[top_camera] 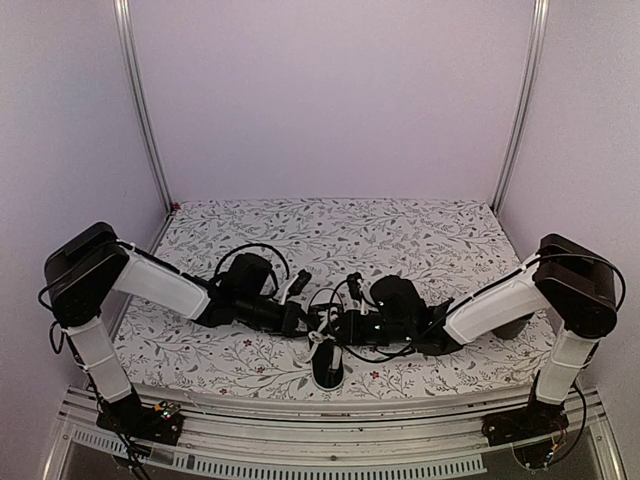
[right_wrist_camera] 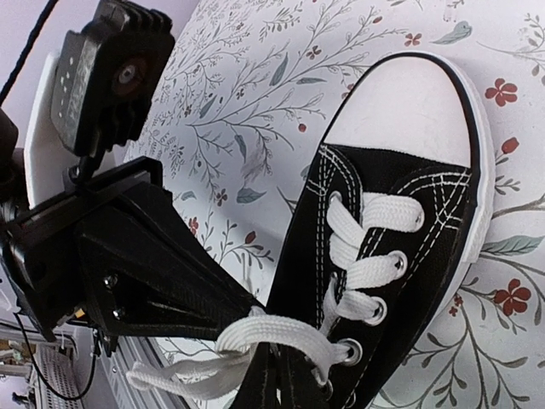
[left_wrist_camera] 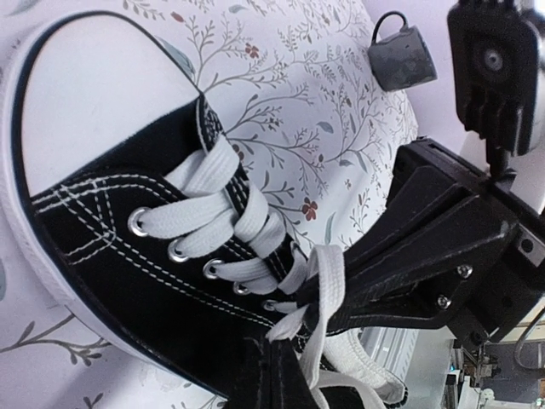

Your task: Tie the shoes

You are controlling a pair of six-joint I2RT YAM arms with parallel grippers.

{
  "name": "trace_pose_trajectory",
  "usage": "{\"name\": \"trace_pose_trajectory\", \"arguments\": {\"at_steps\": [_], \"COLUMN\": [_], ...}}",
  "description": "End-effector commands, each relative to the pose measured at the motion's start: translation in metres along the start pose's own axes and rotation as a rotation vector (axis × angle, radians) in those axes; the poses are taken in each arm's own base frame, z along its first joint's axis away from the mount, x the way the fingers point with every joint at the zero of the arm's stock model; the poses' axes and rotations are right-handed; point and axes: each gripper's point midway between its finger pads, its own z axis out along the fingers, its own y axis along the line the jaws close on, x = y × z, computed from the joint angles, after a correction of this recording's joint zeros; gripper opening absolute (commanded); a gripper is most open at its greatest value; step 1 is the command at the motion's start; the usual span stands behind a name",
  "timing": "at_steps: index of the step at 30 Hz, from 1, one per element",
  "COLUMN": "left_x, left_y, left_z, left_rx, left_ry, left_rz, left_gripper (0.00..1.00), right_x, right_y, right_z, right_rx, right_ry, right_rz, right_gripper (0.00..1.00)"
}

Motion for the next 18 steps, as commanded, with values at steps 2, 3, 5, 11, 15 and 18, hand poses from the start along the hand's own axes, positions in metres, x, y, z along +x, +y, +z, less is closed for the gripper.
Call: {"name": "trace_pose_trajectory", "arguments": {"at_steps": [2, 3, 5, 11, 15, 18], "left_x": [-0.014, -0.015, -0.015, -0.014, -0.015, -0.015], "left_y": [-0.001, -0.002, -0.002, -0.001, -0.002, -0.004], "left_z": [-0.012, -0.013, -0.013, -0.012, -0.012, -0.012], "left_rx": [-0.029, -0.029, -0.029, -0.026, -0.019, -0.013], "left_ry": [-0.068, -0.073, -0.073, -0.068, -0.067, -0.065], "left_rz": [0.025, 0.028, 0.027, 0.023, 0.02, 0.02], "left_gripper": [0.0, 0.0, 0.0, 0.0, 0.0, 0.0], "right_x": [0.005, 0.006, 0.008, 0.004, -0.005, -0.012], "right_y": [-0.001, -0.002, -0.003, 0.003, 0.016, 0.028], "right_z": [-0.016, -0.018, -0.022, -0.038, -0.047, -0.044], "right_rx": [0.008, 0.01, 0.009, -0.007, -0.016, 0.011], "right_ry": [0.01, 0.012, 0.016, -0.006, -0.041, -0.045], "right_rz": [-0.001, 0.0, 0.002, -0.031, -0.108, -0.201], "right_gripper": [0.14, 0.17, 0.23, 0.36, 0.45, 0.52]}}
